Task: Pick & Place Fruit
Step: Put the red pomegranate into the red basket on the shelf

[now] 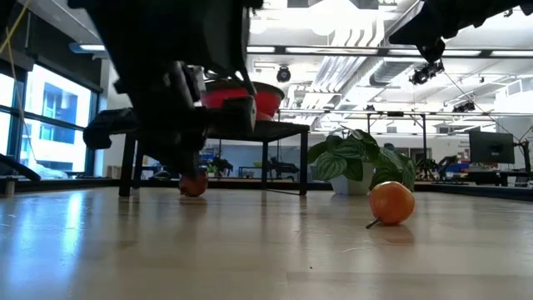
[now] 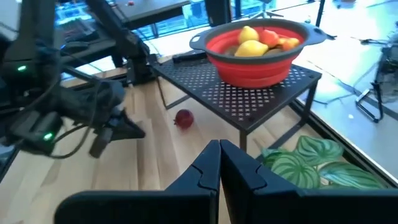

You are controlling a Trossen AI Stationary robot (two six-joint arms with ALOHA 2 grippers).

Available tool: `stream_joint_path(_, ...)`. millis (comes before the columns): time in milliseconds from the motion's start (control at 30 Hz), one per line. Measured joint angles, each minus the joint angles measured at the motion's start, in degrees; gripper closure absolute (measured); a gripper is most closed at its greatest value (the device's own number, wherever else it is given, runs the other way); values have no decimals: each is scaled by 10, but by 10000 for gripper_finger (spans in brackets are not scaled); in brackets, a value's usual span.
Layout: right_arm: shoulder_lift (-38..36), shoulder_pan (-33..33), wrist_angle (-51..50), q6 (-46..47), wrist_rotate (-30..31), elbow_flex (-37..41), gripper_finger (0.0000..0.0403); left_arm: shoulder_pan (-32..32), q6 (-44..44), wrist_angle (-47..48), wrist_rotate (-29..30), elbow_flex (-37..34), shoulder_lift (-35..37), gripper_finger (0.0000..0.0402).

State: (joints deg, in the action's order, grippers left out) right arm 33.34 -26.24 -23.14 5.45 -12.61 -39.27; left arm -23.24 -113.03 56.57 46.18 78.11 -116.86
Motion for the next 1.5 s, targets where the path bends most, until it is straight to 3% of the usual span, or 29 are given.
stream_joint_path(167,5,0,0,-12,-12,0,400,25,0,-19,13,0,0,351)
stream_joint_path(500,31,0,-2,-12,-11,0,400,57,7,-54,42,0,0,148)
stream_joint_path(767,62,0,-3,-12,-11,0,400,56,7,-88,44,0,0,44)
stream_joint_path(967,70,0,-2,-1,-10,0,400,56,29,-106,45,0,0,11)
stream_joint_path(1167,70,0,-2,80,-8,0,400,60,53,-101,45,0,0,11)
stream_joint_path(1500,71,0,-2,108,-22,0,400,89,63,-100,16,0,0,12)
